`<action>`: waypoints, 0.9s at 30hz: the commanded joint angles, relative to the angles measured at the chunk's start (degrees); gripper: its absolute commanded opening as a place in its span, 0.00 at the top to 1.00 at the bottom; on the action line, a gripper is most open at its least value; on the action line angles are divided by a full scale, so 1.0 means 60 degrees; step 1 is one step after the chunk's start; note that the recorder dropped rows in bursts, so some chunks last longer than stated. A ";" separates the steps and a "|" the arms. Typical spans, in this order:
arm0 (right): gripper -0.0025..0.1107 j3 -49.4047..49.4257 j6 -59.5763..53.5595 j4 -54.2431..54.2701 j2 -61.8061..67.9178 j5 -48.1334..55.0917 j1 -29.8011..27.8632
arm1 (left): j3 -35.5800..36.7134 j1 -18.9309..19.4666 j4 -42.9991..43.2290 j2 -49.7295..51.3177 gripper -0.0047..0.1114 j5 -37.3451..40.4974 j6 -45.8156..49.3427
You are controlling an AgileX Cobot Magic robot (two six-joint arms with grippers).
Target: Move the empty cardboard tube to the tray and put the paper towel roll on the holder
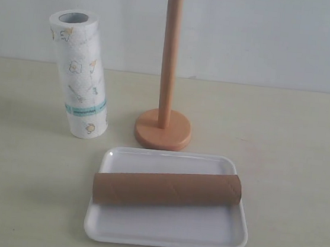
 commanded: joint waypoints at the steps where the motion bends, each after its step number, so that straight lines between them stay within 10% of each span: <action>1: 0.98 -0.0006 -0.0050 -0.0025 -0.0052 -0.0051 -0.0032 | -0.0072 0.0000 -0.1284 0.0007 0.92 -0.1605 -0.0048; 8: 0.98 -0.0006 -0.0050 -0.0025 -0.0052 -0.0051 -0.0032 | -0.1680 -0.0016 -0.0698 0.0548 0.92 -0.3623 -0.0048; 18: 0.98 -0.0006 -0.0050 -0.0025 -0.0052 -0.0051 -0.0032 | -0.5479 -0.0016 0.1313 0.4278 0.92 0.0483 0.0553; 27: 0.98 -0.0006 -0.0050 -0.0025 -0.0052 -0.0051 -0.0032 | -0.5687 -0.0016 0.3033 0.7393 0.84 0.1340 0.0482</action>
